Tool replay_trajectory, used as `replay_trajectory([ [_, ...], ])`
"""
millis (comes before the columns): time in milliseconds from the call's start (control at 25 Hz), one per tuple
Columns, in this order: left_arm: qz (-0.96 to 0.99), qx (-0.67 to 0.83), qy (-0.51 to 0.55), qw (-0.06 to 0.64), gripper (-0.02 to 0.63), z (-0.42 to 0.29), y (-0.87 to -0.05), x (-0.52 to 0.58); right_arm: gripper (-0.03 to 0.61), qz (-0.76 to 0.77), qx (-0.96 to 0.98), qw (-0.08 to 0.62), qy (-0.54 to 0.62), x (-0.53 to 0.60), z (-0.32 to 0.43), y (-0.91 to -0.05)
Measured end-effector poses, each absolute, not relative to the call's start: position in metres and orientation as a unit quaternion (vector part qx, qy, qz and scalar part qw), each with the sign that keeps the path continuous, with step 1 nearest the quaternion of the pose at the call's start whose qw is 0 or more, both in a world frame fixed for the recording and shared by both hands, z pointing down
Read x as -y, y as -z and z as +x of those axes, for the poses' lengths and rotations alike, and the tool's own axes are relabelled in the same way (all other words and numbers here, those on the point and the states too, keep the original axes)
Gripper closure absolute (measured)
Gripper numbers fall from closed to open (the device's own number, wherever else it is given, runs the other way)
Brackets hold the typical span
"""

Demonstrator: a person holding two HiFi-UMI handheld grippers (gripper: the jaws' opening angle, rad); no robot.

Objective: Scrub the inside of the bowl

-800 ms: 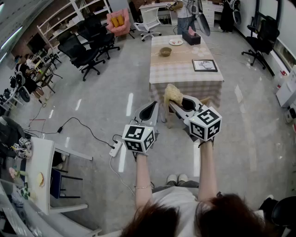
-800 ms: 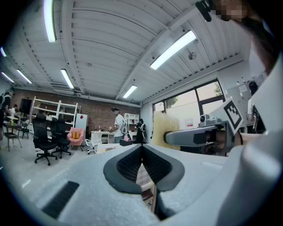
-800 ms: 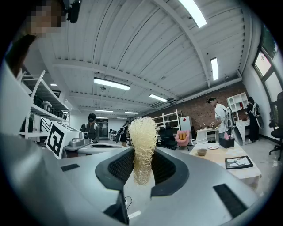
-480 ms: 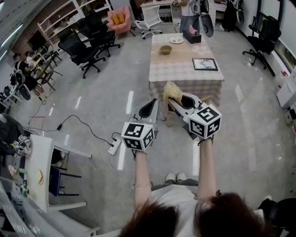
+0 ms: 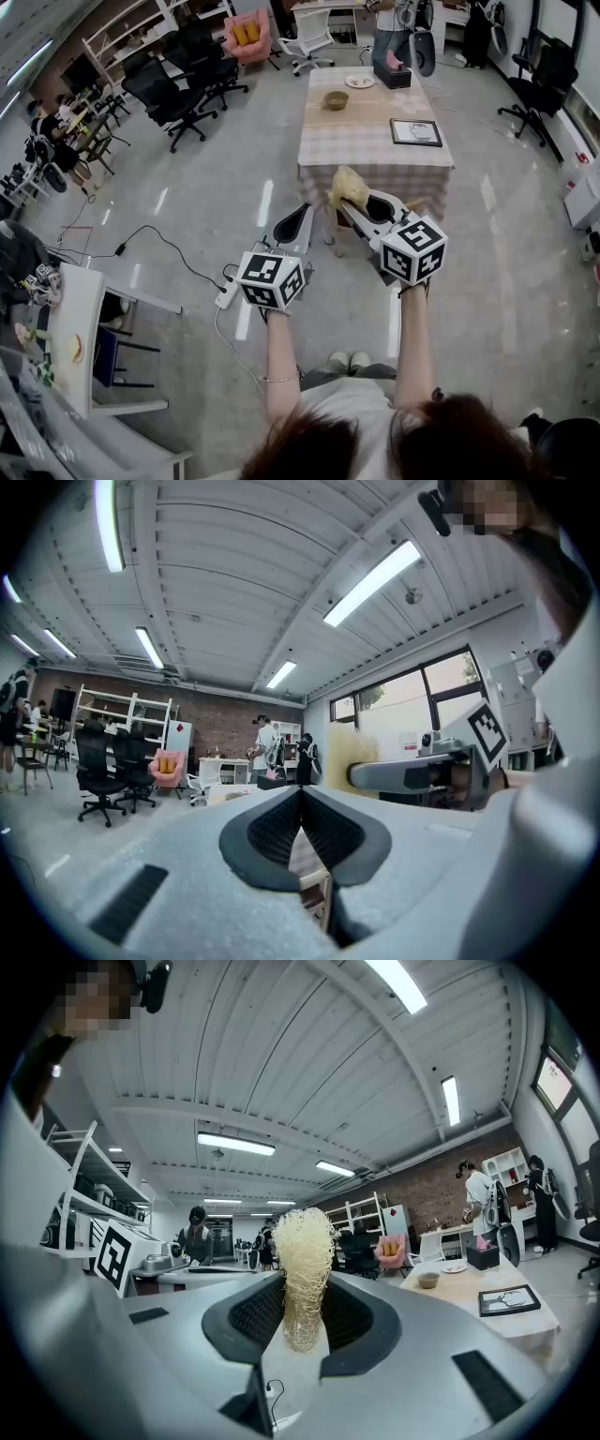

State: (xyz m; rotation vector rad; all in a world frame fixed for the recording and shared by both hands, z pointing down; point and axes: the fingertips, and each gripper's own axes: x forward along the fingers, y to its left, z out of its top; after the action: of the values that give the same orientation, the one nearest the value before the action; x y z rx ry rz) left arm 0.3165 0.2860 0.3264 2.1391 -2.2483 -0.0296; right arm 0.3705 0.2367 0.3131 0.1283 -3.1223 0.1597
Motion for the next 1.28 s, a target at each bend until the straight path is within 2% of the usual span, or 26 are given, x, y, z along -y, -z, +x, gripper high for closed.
replay_trajectory([
  [640, 0.660, 0.751, 0.007, 0.042, 0.603, 0.273, -0.352, -0.283, 0.483, 0.010, 0.996, 0.013, -0.086, -0.224, 0.323, -0.338],
  [1280, 0.701, 0.712, 0.005, 0.048, 0.603, 0.162, -0.350, -0.238, 0.483, 0.055, 0.995, 0.018, -0.081, -0.186, 0.215, -0.336],
])
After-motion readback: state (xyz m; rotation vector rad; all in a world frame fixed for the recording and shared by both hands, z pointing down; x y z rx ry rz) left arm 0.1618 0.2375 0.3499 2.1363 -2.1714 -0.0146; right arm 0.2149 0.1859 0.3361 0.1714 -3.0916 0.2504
